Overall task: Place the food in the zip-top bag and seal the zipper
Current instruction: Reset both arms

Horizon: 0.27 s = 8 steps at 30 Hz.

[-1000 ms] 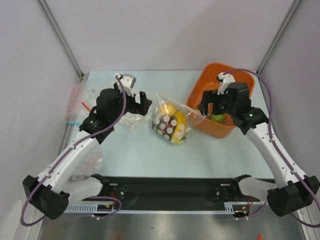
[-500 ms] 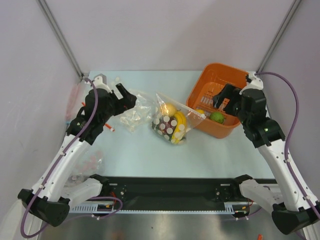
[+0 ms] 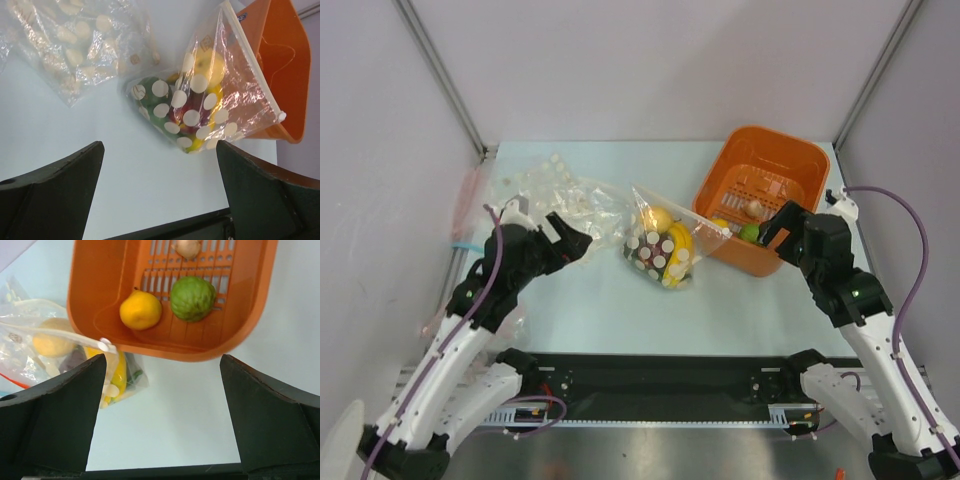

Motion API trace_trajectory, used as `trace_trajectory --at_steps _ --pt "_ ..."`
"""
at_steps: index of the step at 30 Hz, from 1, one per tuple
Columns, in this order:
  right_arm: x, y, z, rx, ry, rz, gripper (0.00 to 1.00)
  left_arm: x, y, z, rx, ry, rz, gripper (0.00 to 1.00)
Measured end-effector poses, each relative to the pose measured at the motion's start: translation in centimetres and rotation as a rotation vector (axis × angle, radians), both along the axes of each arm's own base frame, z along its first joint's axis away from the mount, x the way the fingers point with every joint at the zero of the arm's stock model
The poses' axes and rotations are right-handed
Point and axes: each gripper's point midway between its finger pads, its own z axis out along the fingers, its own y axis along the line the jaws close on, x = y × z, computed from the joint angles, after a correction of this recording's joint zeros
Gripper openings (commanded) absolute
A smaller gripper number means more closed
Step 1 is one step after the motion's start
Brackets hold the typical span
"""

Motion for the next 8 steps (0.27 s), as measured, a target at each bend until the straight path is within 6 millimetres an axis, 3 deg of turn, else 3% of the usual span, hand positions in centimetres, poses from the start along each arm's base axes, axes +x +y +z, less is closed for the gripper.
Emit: trace_trajectory --at_steps 5,8 --pt "-1.6 -0.6 -1.8 0.014 0.014 -0.016 1.00 -2.7 1.2 -1.3 -0.041 -0.101 0.000 1.00" --pt "-1.8 -0.6 -1.8 0.017 0.009 -0.017 1.00 -2.9 1.3 -1.3 -0.056 -0.137 -0.002 1.00"
